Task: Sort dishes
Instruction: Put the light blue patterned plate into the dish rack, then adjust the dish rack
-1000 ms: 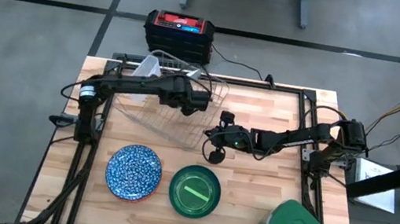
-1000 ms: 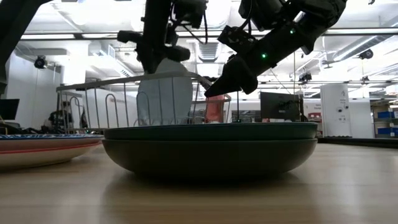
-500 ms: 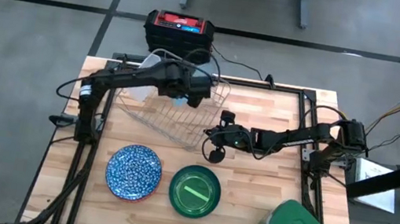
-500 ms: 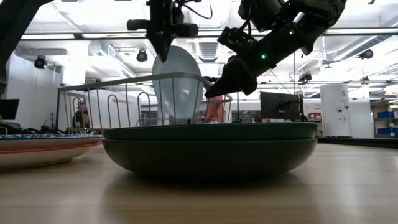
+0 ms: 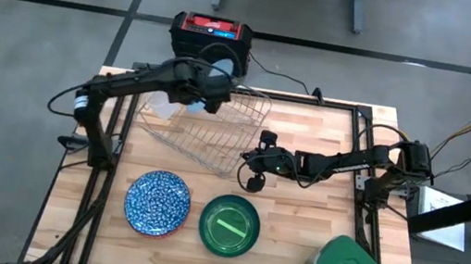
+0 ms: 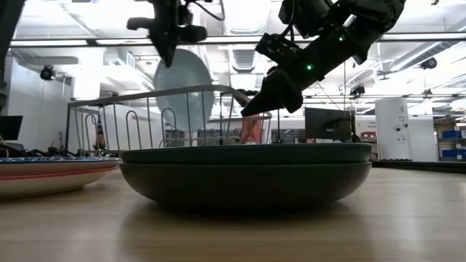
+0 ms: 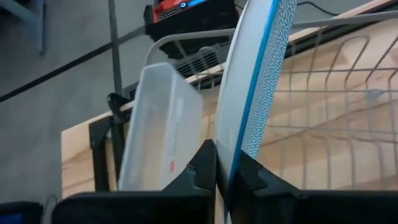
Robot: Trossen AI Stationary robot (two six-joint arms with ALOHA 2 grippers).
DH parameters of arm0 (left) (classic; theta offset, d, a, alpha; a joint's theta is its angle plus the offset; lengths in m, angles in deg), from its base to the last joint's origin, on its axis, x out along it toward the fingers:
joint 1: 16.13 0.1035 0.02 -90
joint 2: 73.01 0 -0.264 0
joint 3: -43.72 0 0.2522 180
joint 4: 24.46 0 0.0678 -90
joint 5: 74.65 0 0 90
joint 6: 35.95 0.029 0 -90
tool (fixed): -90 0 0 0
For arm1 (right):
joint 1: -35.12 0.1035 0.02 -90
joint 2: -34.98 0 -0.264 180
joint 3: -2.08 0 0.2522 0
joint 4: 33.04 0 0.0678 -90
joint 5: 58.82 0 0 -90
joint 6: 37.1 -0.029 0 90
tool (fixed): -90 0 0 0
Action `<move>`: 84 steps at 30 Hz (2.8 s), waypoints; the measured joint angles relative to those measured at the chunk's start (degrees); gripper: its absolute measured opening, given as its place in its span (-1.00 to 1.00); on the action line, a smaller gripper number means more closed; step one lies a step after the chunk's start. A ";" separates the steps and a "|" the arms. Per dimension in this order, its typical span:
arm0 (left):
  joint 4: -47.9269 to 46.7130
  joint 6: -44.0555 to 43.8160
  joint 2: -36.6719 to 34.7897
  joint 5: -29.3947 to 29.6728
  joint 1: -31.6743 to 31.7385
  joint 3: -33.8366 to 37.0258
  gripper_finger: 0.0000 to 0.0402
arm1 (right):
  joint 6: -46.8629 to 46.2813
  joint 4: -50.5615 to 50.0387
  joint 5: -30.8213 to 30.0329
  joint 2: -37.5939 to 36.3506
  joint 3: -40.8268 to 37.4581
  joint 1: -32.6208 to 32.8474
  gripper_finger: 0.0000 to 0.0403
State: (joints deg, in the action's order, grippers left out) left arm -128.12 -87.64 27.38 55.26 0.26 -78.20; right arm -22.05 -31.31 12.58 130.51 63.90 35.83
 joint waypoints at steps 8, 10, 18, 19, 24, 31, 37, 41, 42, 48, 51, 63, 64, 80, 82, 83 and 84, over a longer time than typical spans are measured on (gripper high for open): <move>0.31 -3.38 -8.01 0.28 1.51 12.74 -1.00 | 0.02 0.01 0.00 0.00 0.02 0.00 -1.00; 1.45 -4.13 -9.47 -0.11 1.50 15.98 -1.00 | 0.00 0.01 0.00 0.00 0.02 0.00 -1.00; 3.43 -7.15 -11.21 -2.48 1.50 22.90 -1.00 | 0.00 0.03 0.00 0.00 0.02 -0.01 -1.00; 3.69 -7.31 -11.08 -3.01 1.50 23.41 -1.00 | 0.00 0.03 0.00 0.00 0.02 -0.02 -1.00; 5.94 -7.37 -10.75 -6.11 1.50 26.54 -0.98 | -0.02 0.05 0.00 0.00 0.02 -0.02 -1.00; 7.72 -9.95 -10.79 -5.72 1.67 28.80 -0.90 | -0.01 0.03 0.03 0.00 0.09 0.00 -1.00; 7.45 -10.57 -10.88 -5.39 1.83 29.13 -0.63 | -0.02 0.03 0.03 0.00 0.09 0.00 -1.00; 7.40 -10.23 -10.88 -5.90 1.83 28.38 -0.44 | 0.00 0.03 0.03 0.00 0.09 0.00 -1.00; 7.31 -9.80 -10.88 -5.95 1.83 27.95 -0.39 | 0.00 0.03 0.03 0.00 0.09 0.00 -1.00; 3.45 -7.24 -10.92 -6.47 1.65 23.75 -0.19 | 0.07 0.01 0.03 0.00 0.09 0.00 -1.00; -0.30 -7.21 -10.93 -6.44 1.65 22.09 -0.12 | 0.30 -0.01 -0.26 0.02 0.09 0.00 -1.00; -0.09 0.97 -11.60 -7.01 1.19 17.64 -0.06 | -1.90 -6.31 -2.64 -4.80 0.09 0.02 -1.00; -0.14 1.99 -11.60 -7.05 0.86 16.91 -0.06 | -2.57 -7.40 -2.68 -5.70 0.09 0.02 -1.00; 0.29 28.07 -13.25 9.09 -9.05 6.59 -0.07 | -15.05 -1.06 15.47 -11.08 0.11 8.21 -1.00; 0.49 29.92 -13.75 10.48 -9.26 6.52 -0.07 | -15.26 4.08 15.51 -8.13 0.11 9.90 -1.00; 0.51 30.76 -14.04 10.78 -9.25 6.58 -0.07 | -15.79 6.28 14.59 -6.61 0.11 10.42 -1.00; 0.46 31.36 -14.40 11.49 -9.22 6.59 -0.07 | -16.51 7.94 13.30 -5.21 0.14 10.73 -1.00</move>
State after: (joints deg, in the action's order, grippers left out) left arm -127.66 -56.28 12.98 66.75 -8.96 -71.62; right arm -38.56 -23.37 25.88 125.29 64.04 46.56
